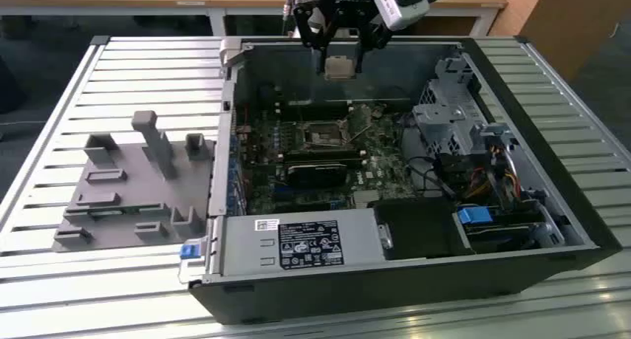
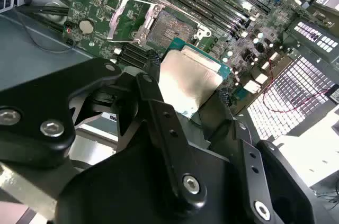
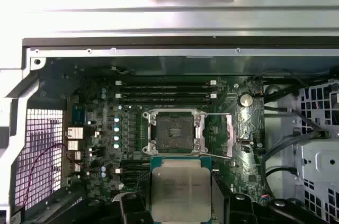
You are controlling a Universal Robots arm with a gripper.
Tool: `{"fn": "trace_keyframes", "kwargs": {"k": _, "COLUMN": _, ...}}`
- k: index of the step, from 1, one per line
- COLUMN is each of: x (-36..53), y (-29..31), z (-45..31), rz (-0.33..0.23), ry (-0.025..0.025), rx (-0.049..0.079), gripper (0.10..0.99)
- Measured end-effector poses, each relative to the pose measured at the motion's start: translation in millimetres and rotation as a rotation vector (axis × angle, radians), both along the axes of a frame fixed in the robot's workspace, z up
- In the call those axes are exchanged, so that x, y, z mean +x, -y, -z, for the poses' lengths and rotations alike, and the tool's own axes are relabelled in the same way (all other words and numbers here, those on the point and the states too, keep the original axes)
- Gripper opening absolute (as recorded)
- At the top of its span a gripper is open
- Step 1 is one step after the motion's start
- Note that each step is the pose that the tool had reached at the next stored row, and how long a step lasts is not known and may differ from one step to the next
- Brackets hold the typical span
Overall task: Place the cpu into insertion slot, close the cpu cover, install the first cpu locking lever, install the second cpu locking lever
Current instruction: 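Place the cpu into insertion slot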
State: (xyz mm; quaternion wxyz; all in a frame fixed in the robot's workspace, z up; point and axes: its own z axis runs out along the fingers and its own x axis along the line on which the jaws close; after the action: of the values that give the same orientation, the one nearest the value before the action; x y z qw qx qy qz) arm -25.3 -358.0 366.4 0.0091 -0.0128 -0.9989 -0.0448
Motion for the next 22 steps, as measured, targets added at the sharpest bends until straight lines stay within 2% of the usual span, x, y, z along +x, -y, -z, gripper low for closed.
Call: {"fn": "trace_keyframes", "kwargs": {"k": 22, "x": 0.0, "y": 0.0, "z": 0.0, "rz": 0.012, "ry": 0.0, "rx": 0.0, "gripper": 0.541}}
